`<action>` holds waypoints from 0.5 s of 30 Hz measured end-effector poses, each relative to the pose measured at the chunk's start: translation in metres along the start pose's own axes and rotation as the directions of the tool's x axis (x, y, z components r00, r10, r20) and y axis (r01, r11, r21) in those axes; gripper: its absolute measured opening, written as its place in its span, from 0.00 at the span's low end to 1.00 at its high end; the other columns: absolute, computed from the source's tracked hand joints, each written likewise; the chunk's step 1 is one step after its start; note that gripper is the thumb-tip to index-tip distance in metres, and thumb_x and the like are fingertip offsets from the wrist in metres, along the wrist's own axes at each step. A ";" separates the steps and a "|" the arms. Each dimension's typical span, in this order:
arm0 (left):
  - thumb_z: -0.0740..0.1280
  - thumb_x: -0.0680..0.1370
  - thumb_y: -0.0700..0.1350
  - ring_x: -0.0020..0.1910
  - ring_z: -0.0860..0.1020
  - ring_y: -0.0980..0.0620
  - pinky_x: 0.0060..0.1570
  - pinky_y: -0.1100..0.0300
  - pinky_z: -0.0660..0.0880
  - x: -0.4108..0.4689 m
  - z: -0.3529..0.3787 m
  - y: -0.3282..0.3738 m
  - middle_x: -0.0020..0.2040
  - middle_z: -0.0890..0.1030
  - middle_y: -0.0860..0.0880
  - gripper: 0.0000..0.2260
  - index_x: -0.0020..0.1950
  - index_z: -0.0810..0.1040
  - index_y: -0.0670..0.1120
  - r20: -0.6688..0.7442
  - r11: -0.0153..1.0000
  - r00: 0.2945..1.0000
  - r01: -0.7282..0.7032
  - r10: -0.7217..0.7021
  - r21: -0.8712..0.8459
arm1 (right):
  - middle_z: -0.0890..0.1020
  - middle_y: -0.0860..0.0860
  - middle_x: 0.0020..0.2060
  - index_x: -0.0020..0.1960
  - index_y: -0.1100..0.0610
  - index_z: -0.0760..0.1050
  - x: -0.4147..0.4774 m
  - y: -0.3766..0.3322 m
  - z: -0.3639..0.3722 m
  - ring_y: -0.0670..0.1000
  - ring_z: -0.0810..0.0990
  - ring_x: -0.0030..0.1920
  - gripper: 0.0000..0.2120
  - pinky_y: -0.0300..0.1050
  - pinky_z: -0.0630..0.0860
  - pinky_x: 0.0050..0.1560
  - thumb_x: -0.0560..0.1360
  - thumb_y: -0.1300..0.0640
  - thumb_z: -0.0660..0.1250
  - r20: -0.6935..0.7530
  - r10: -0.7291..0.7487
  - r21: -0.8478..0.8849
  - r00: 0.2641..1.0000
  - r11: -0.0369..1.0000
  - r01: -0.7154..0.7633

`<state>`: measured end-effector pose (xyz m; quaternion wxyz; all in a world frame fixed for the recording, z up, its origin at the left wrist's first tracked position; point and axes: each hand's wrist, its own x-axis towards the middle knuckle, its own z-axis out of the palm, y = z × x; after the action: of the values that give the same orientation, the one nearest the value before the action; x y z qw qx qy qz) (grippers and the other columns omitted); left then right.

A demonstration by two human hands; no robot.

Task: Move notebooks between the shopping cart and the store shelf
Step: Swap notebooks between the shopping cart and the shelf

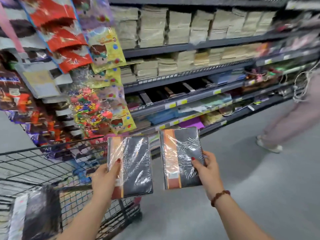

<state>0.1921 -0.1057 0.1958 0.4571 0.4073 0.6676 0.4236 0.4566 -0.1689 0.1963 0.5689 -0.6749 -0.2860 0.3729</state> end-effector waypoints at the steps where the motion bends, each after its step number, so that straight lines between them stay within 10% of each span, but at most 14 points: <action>1: 0.68 0.75 0.53 0.38 0.77 0.44 0.40 0.51 0.73 -0.005 0.011 0.003 0.42 0.80 0.41 0.12 0.40 0.77 0.45 0.006 1.000 1.000 0.007 -0.007 -0.005 | 0.82 0.54 0.53 0.50 0.45 0.71 0.004 -0.001 -0.011 0.56 0.81 0.51 0.14 0.59 0.76 0.57 0.73 0.63 0.67 -0.003 0.002 -0.011 1.000 1.000 -0.002; 15: 0.71 0.72 0.51 0.36 0.78 0.42 0.43 0.46 0.76 0.036 0.147 0.047 0.38 0.82 0.41 0.11 0.38 0.79 0.43 0.045 0.999 0.999 -0.030 0.030 -0.018 | 0.81 0.55 0.52 0.50 0.47 0.70 0.125 -0.021 -0.073 0.58 0.81 0.53 0.15 0.60 0.75 0.58 0.73 0.65 0.67 -0.056 0.022 0.037 0.998 0.999 -0.020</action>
<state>0.3313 -0.0296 0.1972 0.4692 0.4228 0.6472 0.4268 0.5876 -0.1046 0.2001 0.5852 -0.6776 -0.2556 0.3647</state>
